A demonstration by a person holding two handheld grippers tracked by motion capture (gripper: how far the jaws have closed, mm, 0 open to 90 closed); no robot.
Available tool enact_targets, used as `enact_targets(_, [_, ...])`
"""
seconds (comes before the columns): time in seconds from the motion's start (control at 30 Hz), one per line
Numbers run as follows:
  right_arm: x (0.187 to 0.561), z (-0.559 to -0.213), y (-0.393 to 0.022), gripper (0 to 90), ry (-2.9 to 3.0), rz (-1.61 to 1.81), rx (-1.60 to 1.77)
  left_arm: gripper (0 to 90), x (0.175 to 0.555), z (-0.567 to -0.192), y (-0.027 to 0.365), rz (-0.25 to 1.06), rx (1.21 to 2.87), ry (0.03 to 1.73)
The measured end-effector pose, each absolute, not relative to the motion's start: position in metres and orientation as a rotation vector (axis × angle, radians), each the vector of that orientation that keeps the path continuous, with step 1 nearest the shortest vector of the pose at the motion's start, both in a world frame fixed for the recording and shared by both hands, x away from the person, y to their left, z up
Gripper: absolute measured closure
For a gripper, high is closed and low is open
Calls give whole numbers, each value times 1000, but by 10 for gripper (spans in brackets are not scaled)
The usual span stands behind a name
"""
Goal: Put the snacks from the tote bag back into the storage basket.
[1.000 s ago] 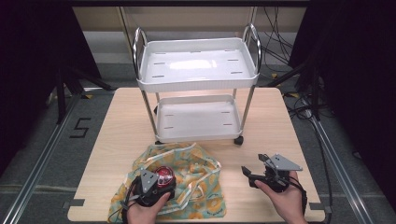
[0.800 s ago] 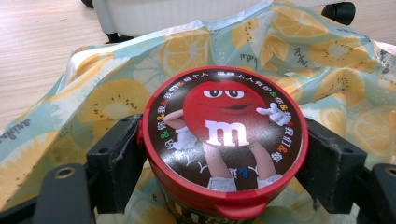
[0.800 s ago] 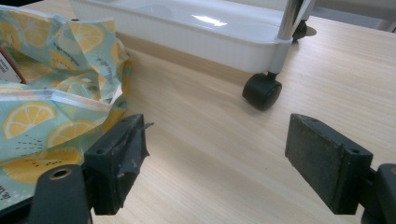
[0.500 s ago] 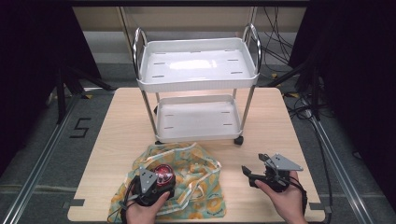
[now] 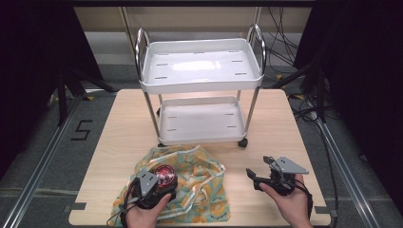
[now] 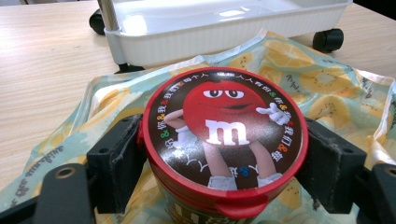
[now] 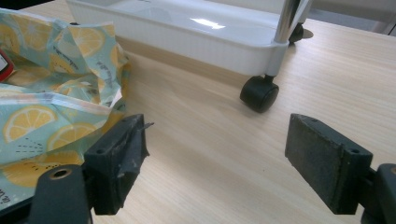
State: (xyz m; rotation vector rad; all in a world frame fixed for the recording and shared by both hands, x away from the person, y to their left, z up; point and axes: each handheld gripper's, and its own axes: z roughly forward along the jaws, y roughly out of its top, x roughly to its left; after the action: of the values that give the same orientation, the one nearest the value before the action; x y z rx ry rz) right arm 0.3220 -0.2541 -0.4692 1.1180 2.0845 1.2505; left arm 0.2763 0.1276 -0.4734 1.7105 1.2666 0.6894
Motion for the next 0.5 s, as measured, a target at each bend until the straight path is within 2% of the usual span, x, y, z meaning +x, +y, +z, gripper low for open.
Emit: enact_targets(0.5, [322, -470, -255, 215, 2096, 1232, 1099, 224, 279, -465, 127, 705, 1711, 1251])
